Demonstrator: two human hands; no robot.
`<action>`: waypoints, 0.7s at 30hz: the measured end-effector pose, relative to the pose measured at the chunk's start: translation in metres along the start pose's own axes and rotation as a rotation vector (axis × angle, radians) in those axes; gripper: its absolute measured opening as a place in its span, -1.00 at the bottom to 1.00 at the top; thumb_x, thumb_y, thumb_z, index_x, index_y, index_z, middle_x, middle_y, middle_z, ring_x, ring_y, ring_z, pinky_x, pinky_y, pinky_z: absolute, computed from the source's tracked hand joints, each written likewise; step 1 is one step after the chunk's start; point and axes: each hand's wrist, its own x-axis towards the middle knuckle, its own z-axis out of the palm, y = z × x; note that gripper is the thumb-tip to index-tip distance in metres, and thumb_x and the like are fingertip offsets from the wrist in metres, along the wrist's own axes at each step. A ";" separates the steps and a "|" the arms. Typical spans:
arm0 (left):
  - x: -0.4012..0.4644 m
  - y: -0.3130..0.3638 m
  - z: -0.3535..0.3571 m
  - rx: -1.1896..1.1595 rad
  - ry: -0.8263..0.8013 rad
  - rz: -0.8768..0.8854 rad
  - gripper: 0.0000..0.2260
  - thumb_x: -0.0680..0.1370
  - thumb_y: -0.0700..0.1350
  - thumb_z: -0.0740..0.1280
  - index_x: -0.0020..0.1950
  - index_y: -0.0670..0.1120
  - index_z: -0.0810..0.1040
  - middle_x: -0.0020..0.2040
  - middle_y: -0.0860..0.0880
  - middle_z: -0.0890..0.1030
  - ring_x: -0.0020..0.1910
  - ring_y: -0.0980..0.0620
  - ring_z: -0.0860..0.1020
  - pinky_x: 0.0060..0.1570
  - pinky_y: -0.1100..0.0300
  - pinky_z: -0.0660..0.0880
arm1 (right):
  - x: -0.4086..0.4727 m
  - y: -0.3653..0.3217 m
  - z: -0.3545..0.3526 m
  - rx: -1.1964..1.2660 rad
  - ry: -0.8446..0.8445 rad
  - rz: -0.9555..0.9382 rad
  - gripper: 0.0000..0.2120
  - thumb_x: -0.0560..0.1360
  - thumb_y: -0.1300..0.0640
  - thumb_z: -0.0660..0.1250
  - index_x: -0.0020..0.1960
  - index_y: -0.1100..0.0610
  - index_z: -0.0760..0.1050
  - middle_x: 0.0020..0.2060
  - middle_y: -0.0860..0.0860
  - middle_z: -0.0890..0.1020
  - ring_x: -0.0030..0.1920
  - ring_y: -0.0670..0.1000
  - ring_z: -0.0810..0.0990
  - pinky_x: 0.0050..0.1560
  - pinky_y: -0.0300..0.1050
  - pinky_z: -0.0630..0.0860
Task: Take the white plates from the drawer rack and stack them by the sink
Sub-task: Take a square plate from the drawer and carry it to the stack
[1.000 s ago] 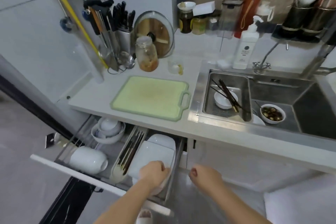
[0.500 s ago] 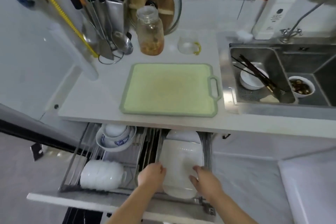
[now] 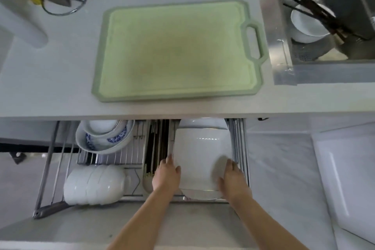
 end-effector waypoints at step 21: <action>0.045 -0.007 0.017 -0.154 0.004 -0.052 -0.78 0.58 -0.08 0.21 0.17 -0.16 0.38 -0.02 -0.15 0.58 -0.13 -0.11 0.55 -0.20 0.07 0.47 | 0.041 -0.003 0.009 0.000 0.111 0.244 -0.55 0.54 0.38 0.09 0.41 0.29 0.10 0.31 0.14 0.39 0.22 0.09 0.55 0.11 -0.05 0.54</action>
